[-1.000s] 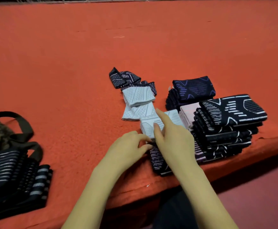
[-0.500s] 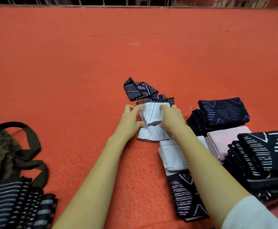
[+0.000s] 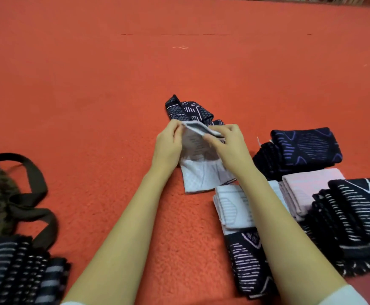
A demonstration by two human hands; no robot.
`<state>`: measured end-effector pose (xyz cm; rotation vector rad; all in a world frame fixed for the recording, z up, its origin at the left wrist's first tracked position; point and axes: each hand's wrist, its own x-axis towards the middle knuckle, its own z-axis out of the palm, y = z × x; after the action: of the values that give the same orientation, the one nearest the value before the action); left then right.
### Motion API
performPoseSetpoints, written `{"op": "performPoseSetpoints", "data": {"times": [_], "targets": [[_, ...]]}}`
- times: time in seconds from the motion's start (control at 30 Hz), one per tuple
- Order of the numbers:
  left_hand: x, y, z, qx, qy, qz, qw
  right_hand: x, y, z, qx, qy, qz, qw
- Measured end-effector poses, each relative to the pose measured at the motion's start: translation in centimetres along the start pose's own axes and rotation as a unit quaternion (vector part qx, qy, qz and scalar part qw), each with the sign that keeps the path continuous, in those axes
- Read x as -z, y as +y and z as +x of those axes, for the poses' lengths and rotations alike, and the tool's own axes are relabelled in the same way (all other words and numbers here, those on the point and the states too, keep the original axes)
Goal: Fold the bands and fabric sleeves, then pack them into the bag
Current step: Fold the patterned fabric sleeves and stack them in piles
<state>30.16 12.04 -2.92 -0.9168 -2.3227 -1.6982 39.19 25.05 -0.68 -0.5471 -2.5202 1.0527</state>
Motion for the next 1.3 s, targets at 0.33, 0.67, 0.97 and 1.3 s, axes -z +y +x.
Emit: {"op": "performPoseSetpoints", "data": {"times": [0.33, 0.67, 0.97, 1.3], "targets": [[6.6, 3.2, -2.9, 0.109, 0.13, -0.071, 0.983, -2.2, -4.9, -3.2, 0.025, -0.048, 0.223, 0.973], [11.1, 1.4, -13.8, 0.145, 0.009, -0.021, 0.989, -7.7, -7.3, -6.8, 0.026, 0.083, 0.24, 0.967], [10.8, 0.2, -13.4, 0.143, 0.02, 0.178, 0.973, -7.8, -6.9, -6.9, -0.003, -0.052, 0.113, 0.992], [12.6, -0.3, -19.9, 0.067, -0.022, 0.176, 0.982, -10.3, -2.0, -15.2, 0.133, -0.063, -0.033, 0.989]]}}
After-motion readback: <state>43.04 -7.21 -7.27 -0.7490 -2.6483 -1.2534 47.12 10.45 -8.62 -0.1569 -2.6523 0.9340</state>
